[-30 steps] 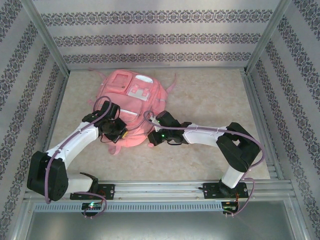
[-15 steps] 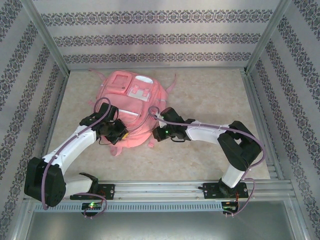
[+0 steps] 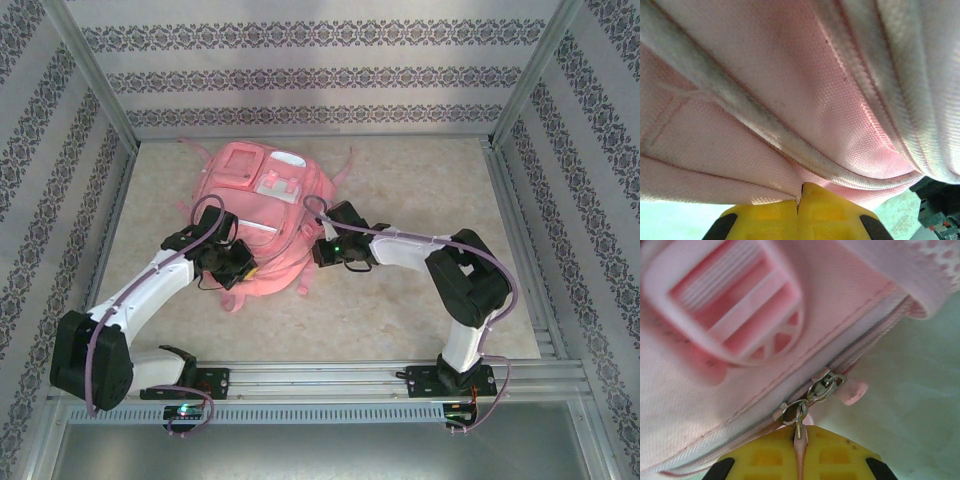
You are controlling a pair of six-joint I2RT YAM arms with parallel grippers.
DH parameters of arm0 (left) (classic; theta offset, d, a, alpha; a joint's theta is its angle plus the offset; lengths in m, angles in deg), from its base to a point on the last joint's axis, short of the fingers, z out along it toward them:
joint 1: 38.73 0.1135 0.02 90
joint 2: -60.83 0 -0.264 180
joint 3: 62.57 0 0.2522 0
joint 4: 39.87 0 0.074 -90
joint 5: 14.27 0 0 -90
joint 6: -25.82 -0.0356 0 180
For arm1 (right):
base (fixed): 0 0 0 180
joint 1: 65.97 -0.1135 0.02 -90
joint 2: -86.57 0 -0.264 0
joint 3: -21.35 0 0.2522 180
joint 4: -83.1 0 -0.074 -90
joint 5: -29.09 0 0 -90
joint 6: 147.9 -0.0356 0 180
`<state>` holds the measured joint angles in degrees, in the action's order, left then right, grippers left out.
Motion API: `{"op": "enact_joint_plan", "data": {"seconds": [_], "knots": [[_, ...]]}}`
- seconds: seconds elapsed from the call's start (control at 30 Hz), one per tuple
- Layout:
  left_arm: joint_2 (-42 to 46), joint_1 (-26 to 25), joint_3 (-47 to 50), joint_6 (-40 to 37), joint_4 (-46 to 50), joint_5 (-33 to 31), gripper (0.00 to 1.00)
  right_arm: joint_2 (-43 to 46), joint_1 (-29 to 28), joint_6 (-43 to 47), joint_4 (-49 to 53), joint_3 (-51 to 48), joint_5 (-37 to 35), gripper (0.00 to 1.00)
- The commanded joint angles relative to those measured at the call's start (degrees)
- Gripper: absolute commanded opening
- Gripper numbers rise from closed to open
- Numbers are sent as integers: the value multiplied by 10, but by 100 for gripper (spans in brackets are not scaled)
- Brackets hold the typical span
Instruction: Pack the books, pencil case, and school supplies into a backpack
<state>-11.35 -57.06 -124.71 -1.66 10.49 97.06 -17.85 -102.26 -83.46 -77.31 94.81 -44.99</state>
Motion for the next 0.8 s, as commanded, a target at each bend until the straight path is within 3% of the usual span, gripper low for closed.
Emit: {"op": "enact_joint_plan", "data": {"seconds": [0.0, 0.23, 0.4, 0.53, 0.77], "knots": [[-9, -7, -15, -27, 35, 19, 0, -13, 13, -29, 19, 14, -30, 0], [-37, -20, -31, -34, 28, 28, 0, -17, 29, -45, 17, 23, -38, 0], [-57, -26, -52, -47, 29, 31, 0, -15, 28, -30, 41, 44, -15, 27], [-83, -29, -74, -60, 28, 35, 0, 46, 28, -26, 69, 7, -32, 40], [-153, -60, -143, -73, 23, 31, 0, 187, 36, -11, 179, -52, -139, 48]]}}
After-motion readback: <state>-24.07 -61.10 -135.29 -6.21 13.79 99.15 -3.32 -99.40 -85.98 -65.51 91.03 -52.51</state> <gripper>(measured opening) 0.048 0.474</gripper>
